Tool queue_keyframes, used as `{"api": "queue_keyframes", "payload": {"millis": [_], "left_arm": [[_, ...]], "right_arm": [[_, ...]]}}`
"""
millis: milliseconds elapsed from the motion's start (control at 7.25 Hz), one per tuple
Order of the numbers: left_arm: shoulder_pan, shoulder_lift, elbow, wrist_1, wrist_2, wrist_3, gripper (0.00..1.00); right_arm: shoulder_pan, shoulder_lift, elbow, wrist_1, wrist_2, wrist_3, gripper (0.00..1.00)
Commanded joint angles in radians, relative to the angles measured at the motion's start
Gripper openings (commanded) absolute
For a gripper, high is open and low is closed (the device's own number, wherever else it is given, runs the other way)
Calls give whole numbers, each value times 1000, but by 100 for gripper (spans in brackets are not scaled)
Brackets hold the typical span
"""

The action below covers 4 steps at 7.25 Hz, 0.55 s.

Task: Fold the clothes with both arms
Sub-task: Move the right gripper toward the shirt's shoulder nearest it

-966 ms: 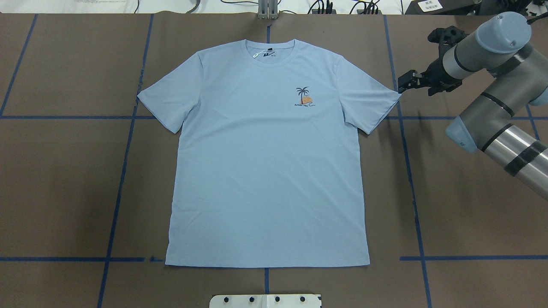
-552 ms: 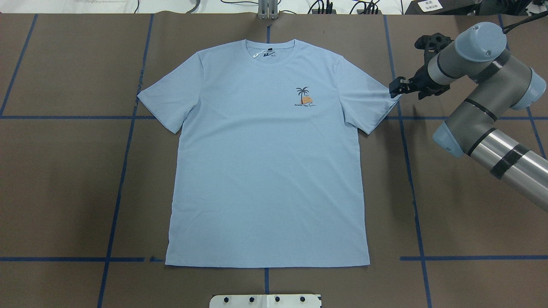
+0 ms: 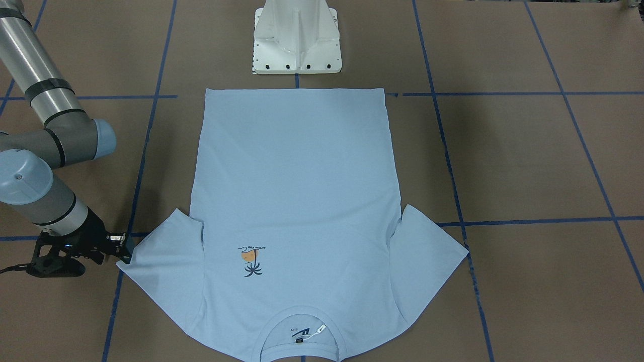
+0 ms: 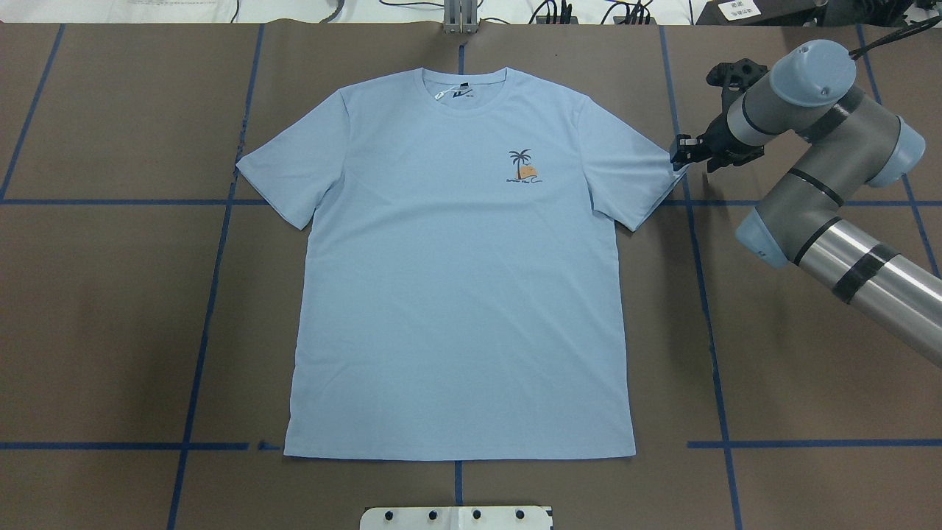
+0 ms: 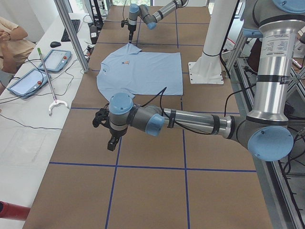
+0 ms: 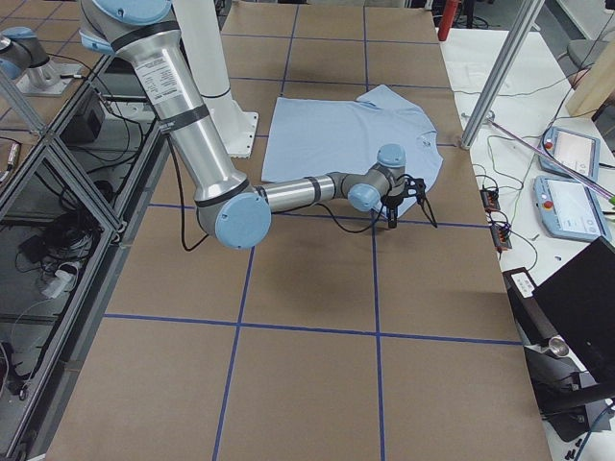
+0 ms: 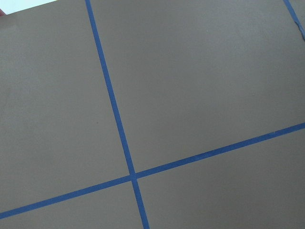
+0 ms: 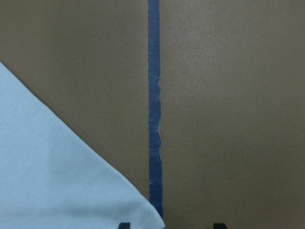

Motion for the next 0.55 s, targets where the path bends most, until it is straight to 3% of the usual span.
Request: {"api": "queue_keyframes", "payload": {"millis": [0,138,414], "left_arm": [[0,13,9,-30,0,0,100],[0,13,12,-30,1,0,100],[0,13,12,-36,0,0,100]], "right_arm": [[-1,12,-15,0,0,0,66],[-3,22,-24,0,0,0,60],[-3,23,-24,0,3,2,0]]}}
